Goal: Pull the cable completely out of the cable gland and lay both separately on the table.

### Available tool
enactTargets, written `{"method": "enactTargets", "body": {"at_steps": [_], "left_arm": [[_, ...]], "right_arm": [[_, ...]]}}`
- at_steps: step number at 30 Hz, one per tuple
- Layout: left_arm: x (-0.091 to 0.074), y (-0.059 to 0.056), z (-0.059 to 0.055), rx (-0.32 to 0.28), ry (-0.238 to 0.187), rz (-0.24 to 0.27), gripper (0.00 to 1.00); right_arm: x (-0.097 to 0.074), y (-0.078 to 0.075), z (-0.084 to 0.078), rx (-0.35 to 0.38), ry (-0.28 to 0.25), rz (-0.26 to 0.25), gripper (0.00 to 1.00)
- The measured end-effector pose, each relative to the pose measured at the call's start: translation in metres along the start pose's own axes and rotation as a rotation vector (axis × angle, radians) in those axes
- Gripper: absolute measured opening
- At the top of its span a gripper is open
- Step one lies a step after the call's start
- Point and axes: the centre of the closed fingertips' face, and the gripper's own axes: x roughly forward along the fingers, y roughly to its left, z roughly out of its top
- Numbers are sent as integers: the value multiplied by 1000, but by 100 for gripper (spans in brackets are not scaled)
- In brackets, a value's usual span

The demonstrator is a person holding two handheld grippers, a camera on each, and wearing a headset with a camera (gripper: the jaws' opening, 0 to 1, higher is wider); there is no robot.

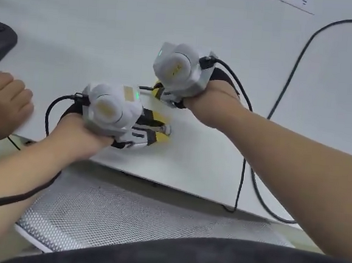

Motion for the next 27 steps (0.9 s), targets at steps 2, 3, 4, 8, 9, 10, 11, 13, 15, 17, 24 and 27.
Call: {"method": "enactTargets", "body": {"at_steps": [2,3,4,8,9,10,11,13,15,17,24,27], "left_arm": [[0,1,-2,7,12,3,16],[0,1,-3,13,14,5,16],[0,1,-3,13,19,5,16],[1,1,-4,26,25,8,16],[1,1,-5,25,28,8,16],[1,1,-5,24,27,9,16],[1,1,-5,23,28,10,16],[0,2,-4,14,29,16,17],[0,3,-4,14,32,20,18],[-1,3,-4,12,35,25,20],[-8,3,5,6,14,39,27],[-19,1,15,-16,-19,43,34]], "right_arm": [[1,1,-2,-2,6,-4,2],[1,1,-4,-4,8,-7,3],[1,1,-5,-4,12,-8,4],[-2,-1,-7,2,11,-21,7],[-4,-2,-7,2,8,-25,8],[-7,-3,-6,6,2,-31,9],[-9,-4,-5,11,-3,-33,9],[-15,-5,-3,19,-18,-37,11],[-23,-7,-1,19,-32,-46,11],[-33,-9,-1,30,-47,-56,12],[-79,-9,-2,97,-134,-112,19],[-100,-10,-11,196,-180,-136,21]]}}
